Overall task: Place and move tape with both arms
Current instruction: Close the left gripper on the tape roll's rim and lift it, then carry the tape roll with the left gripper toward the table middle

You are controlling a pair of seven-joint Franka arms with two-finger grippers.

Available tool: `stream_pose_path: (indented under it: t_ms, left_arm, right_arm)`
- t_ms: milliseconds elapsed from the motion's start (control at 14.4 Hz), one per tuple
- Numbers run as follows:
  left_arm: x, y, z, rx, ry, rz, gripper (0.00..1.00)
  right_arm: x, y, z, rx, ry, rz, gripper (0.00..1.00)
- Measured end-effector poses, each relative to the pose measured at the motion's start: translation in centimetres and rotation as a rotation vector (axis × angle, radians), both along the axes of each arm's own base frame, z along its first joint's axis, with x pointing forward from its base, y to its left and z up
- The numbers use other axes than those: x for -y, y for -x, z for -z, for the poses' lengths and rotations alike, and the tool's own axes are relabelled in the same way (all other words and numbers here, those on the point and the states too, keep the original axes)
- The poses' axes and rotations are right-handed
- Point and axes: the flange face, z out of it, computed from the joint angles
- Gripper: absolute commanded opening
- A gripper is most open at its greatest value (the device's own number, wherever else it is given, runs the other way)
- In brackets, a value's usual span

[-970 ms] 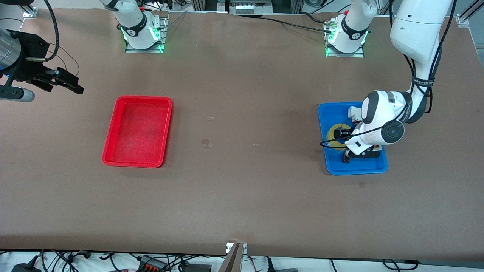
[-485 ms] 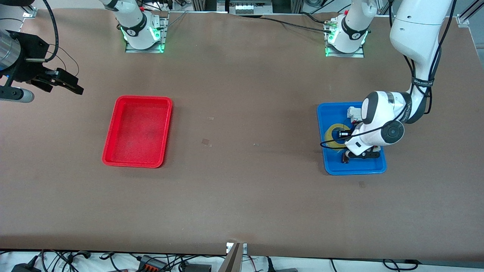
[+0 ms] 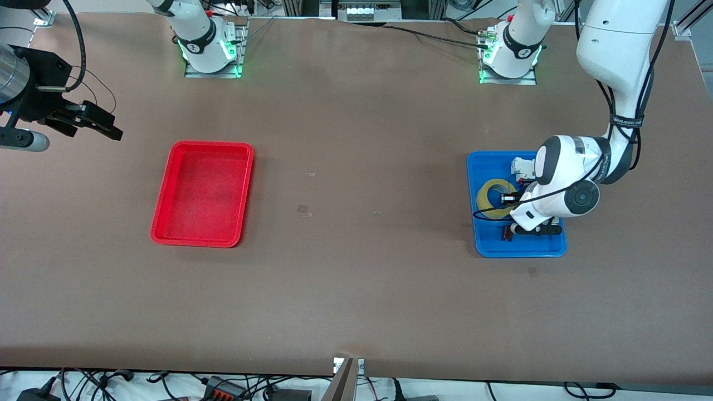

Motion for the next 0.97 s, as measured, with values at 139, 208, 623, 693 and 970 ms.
stream_pose_path:
  t_ms: [139,208,623,693,970]
  left_arm:
    - [0.0,-1.2,-2.3,-0.014,0.003,-0.001,0.17]
    - [0.0,-1.7,-3.7,-0.021,0.005,-0.001,0.17]
    - [5.5,-2.1,-7.8,0.004,0.034,0.032,0.17]
    - [7.4,-1.7,-7.9,0.003,0.034,0.022,0.17]
    - [15.8,-0.1,-9.4,0.015,0.034,-0.009,0.17]
  right_arm:
    - [0.0,0.0,0.0,0.001,0.000,0.000,0.99]
    - [0.0,0.0,0.0,0.001,0.000,0.000,0.99]
    - [0.0,0.0,0.0,0.001,0.000,0.001,0.99]
    - [0.0,0.0,0.0,0.001,0.000,0.001,0.99]
    - [0.0,-0.2,0.2,0.003,0.000,0.001,0.99]
